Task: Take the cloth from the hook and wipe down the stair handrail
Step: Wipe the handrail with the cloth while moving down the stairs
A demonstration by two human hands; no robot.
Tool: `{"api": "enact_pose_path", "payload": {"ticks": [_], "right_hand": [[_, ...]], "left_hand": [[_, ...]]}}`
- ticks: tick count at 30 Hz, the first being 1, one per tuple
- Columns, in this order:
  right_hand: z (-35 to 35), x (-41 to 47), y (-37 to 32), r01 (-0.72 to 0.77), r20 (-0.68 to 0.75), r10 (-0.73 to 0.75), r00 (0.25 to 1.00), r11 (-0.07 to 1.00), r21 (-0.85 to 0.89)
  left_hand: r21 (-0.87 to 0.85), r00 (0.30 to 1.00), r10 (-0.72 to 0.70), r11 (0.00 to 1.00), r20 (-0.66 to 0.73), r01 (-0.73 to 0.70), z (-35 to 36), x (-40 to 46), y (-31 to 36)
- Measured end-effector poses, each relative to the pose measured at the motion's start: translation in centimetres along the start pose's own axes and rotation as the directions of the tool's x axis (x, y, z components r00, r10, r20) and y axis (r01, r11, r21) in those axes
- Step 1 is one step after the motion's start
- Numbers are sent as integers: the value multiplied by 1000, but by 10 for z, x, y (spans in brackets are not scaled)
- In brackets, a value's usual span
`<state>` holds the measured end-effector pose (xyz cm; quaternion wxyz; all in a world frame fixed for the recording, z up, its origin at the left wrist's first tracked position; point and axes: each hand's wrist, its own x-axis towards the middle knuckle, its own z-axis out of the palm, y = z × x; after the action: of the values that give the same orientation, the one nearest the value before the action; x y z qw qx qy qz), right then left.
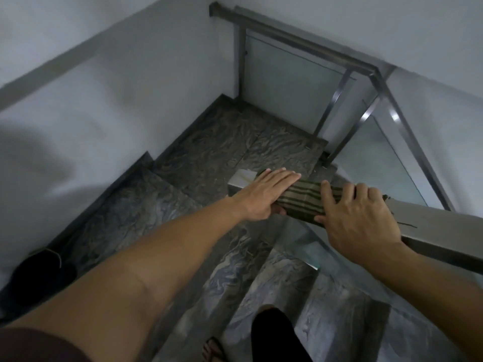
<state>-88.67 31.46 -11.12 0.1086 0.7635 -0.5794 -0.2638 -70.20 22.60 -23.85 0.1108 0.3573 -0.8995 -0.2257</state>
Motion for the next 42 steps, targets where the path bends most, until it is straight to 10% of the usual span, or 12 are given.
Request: {"api": "enact_pose_path", "payload": {"ticks": [15,25,35,42], "right_hand": [[12,59,-63,-56,23,56,998,998,-10],[35,76,-89,-344,25,344,939,933,103],[-2,101,-156,-738,89,794,601,509,443],[-1,130,-161,-921,102,922,373,354,163]], "left_hand": [[33,990,112,993,-85,-110,7,-28,-88],[54,962,270,962,-30,-268,-2,-14,-116],[65,687,723,684,65,-726,6,17,-182],[-53,591,796,601,129,-798,-5,40,-182]]}}
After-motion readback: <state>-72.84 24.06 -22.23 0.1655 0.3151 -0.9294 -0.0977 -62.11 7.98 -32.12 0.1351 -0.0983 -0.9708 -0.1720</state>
